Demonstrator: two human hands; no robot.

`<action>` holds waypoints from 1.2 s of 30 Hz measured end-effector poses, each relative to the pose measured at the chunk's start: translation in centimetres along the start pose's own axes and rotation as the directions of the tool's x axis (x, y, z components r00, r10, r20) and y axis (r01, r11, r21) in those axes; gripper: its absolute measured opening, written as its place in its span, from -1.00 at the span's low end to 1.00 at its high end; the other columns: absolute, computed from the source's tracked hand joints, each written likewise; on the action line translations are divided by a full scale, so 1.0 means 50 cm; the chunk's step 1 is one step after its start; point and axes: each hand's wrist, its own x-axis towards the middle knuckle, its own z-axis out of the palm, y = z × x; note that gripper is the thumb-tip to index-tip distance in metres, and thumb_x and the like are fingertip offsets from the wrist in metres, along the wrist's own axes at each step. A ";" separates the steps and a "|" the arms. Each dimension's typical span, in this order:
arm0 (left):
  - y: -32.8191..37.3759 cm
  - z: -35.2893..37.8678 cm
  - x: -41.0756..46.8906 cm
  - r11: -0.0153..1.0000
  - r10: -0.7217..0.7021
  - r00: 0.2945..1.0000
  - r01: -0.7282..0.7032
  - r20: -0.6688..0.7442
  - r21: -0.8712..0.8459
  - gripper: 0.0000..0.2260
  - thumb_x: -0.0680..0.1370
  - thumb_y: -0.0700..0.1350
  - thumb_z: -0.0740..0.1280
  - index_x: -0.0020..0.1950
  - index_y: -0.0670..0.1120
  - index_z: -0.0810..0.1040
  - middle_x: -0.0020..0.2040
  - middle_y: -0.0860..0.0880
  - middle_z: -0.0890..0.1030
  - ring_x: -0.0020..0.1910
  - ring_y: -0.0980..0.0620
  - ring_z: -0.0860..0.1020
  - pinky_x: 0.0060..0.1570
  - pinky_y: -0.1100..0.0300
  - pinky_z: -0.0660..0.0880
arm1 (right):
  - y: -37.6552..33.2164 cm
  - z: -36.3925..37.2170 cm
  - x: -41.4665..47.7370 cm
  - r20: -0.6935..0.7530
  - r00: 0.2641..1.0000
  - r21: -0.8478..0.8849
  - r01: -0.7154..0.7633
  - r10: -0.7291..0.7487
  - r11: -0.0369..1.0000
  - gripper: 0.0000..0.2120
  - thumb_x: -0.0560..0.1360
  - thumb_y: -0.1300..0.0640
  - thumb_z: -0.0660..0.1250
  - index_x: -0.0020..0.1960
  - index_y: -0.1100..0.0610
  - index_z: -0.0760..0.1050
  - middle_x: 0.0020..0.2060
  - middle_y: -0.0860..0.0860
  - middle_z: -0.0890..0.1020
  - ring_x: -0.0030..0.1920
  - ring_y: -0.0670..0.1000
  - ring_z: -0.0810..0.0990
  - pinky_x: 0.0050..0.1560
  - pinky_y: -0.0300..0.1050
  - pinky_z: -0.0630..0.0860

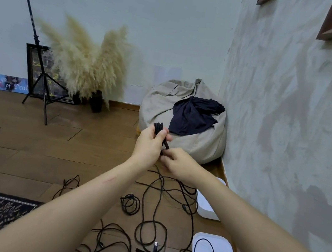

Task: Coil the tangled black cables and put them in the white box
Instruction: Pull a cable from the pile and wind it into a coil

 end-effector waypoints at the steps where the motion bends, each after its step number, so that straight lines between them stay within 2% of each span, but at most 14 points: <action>1: -0.005 0.001 0.000 0.996 0.018 1.000 -0.016 -0.016 0.090 -0.83 0.69 -0.11 0.24 -0.04 0.01 0.58 -0.17 0.09 0.67 -0.09 0.09 0.61 0.01 0.01 0.57 | -0.001 -0.003 -0.001 0.029 1.000 -0.006 -0.007 0.007 1.000 -0.71 0.66 0.20 0.21 -0.21 0.02 0.50 -0.38 -0.03 0.50 -0.40 -0.09 0.40 -0.32 -0.17 0.35; 3: -0.008 -0.003 -0.001 0.975 0.045 0.998 -0.032 -0.053 0.218 -0.83 0.69 -0.10 0.23 -0.05 -0.02 0.57 -0.18 0.10 0.67 -0.23 0.20 0.58 -0.16 0.10 0.54 | -0.008 -0.009 -0.003 0.079 0.997 0.012 -0.010 0.009 1.000 -0.73 0.66 0.20 0.22 -0.21 0.10 0.50 -0.38 -0.03 0.49 -0.40 -0.10 0.39 -0.34 -0.24 0.33; 4: -0.012 -0.006 0.000 0.962 0.070 0.996 -0.054 -0.050 0.270 -0.83 0.69 -0.11 0.24 -0.05 -0.02 0.56 -0.19 0.09 0.67 -0.25 0.20 0.58 -0.18 0.13 0.52 | -0.011 -0.014 -0.005 0.090 0.996 0.007 -0.002 0.001 1.000 -0.74 0.66 0.21 0.22 -0.20 0.14 0.49 -0.38 -0.04 0.49 -0.42 -0.12 0.39 -0.35 -0.26 0.33; 6: -0.019 -0.010 0.003 0.888 0.151 0.987 -0.156 0.046 0.433 -0.86 0.68 -0.13 0.24 -0.04 -0.05 0.53 -0.17 0.05 0.66 -0.20 0.07 0.60 -0.17 0.13 0.51 | -0.014 -0.031 -0.008 0.099 0.995 -0.044 0.018 -0.014 0.999 -0.75 0.65 0.21 0.24 -0.20 0.14 0.48 -0.38 -0.06 0.51 -0.44 -0.17 0.40 -0.33 -0.28 0.35; 8: -0.020 -0.011 0.001 0.797 0.164 0.967 -0.246 0.194 0.551 -0.88 0.69 -0.12 0.23 0.01 -0.08 0.52 -0.12 -0.02 0.66 -0.15 -0.04 0.59 -0.17 0.05 0.49 | -0.010 -0.056 -0.010 0.105 0.994 -0.139 0.049 -0.035 0.989 -0.78 0.65 0.16 0.27 -0.18 0.08 0.51 -0.36 -0.06 0.53 -0.40 -0.15 0.43 -0.26 -0.21 0.38; 11: -0.017 -0.011 -0.002 0.821 0.076 0.918 -0.279 0.389 0.499 -0.84 0.72 -0.09 0.18 0.00 -0.03 0.52 -0.08 -0.03 0.64 -0.09 -0.03 0.57 -0.09 0.04 0.47 | 0.009 -0.097 -0.020 0.062 0.996 -0.309 0.086 -0.070 0.947 -0.84 0.63 0.09 0.32 -0.10 -0.03 0.62 -0.29 -0.09 0.63 -0.27 -0.11 0.53 -0.18 -0.15 0.43; 13: -0.017 -0.011 -0.002 0.859 0.002 0.876 -0.249 0.482 0.447 -0.77 0.73 -0.07 0.14 -0.06 0.04 0.51 -0.08 0.01 0.64 -0.05 0.00 0.57 0.02 0.04 0.48 | 0.017 -0.109 -0.029 0.019 0.993 -0.406 0.113 -0.115 0.907 -0.81 0.62 0.09 0.31 -0.03 -0.09 0.69 -0.17 -0.10 0.69 -0.13 -0.09 0.58 -0.11 -0.23 0.44; 15: -0.018 -0.014 0.002 0.891 -0.020 0.835 -0.235 0.550 0.389 -0.75 0.72 0.00 0.11 -0.07 0.05 0.51 -0.10 0.04 0.64 0.00 0.00 0.58 0.17 -0.01 0.49 | 0.019 -0.110 -0.033 -0.039 0.984 -0.490 0.134 -0.175 0.862 -0.78 0.64 0.10 0.27 0.02 -0.06 0.70 -0.12 -0.13 0.71 -0.08 -0.10 0.58 -0.14 -0.34 0.37; 17: -0.019 -0.018 0.005 0.923 -0.018 0.799 -0.218 0.600 0.318 -0.74 0.68 0.06 0.10 -0.02 0.02 0.53 -0.11 0.06 0.63 0.03 0.00 0.58 0.25 -0.04 0.49 | 0.024 -0.111 -0.031 -0.103 0.969 -0.529 0.139 -0.226 0.837 -0.79 0.65 0.09 0.26 0.06 -0.03 0.68 -0.12 -0.10 0.70 -0.08 -0.07 0.59 -0.15 -0.24 0.35; 21: -0.018 -0.027 0.008 0.910 -0.061 0.778 -0.213 0.626 0.354 -0.77 0.64 0.07 0.20 0.06 -0.02 0.57 -0.07 0.05 0.66 0.03 0.03 0.61 0.20 0.02 0.53 | 0.037 -0.102 -0.022 -0.134 0.954 -0.566 0.149 -0.269 0.810 -0.82 0.64 0.05 0.28 0.08 -0.01 0.66 -0.13 -0.05 0.70 -0.11 -0.02 0.59 -0.10 -0.08 0.45; 25: -0.027 -0.031 0.004 0.817 -0.057 0.803 -0.304 0.593 0.490 -0.79 0.70 -0.01 0.22 -0.09 0.02 0.54 -0.17 0.10 0.63 -0.12 0.08 0.59 -0.05 0.16 0.50 | 0.048 -0.088 -0.008 -0.144 0.955 -0.548 0.141 -0.259 0.824 -0.86 0.61 0.01 0.31 0.03 -0.04 0.65 -0.18 -0.11 0.66 -0.13 -0.04 0.58 -0.14 -0.11 0.41; 31: -0.020 -0.039 -0.005 0.793 -0.075 0.823 -0.293 0.564 0.534 -0.73 0.72 -0.04 0.18 -0.16 0.04 0.50 -0.20 0.08 0.62 -0.18 0.04 0.57 -0.20 0.31 0.44 | 0.049 -0.074 0.002 -0.159 0.945 -0.557 0.153 -0.285 0.817 -0.84 0.59 -0.04 0.34 0.02 -0.01 0.66 -0.15 -0.05 0.69 -0.08 0.00 0.60 -0.08 -0.01 0.50; 34: -0.018 -0.041 -0.011 0.798 -0.094 0.833 -0.264 0.545 0.542 -0.72 0.72 -0.04 0.17 -0.16 0.02 0.51 -0.22 0.07 0.61 -0.25 0.10 0.52 -0.27 0.37 0.40 | 0.056 -0.077 0.000 -0.204 0.929 -0.596 0.131 -0.308 0.792 -0.79 0.57 -0.13 0.36 0.03 -0.06 0.69 -0.14 -0.06 0.67 -0.03 0.02 0.49 -0.05 0.00 0.48; 36: -0.018 -0.039 -0.014 0.805 -0.105 0.851 -0.231 0.514 0.547 -0.72 0.72 -0.04 0.16 -0.15 0.00 0.52 -0.22 0.06 0.61 -0.24 0.12 0.52 -0.26 0.34 0.41 | 0.059 -0.078 0.000 -0.222 0.909 -0.664 0.124 -0.354 0.737 -0.77 0.55 -0.16 0.38 0.05 -0.07 0.71 -0.12 -0.09 0.64 -0.03 0.03 0.39 -0.03 0.00 0.46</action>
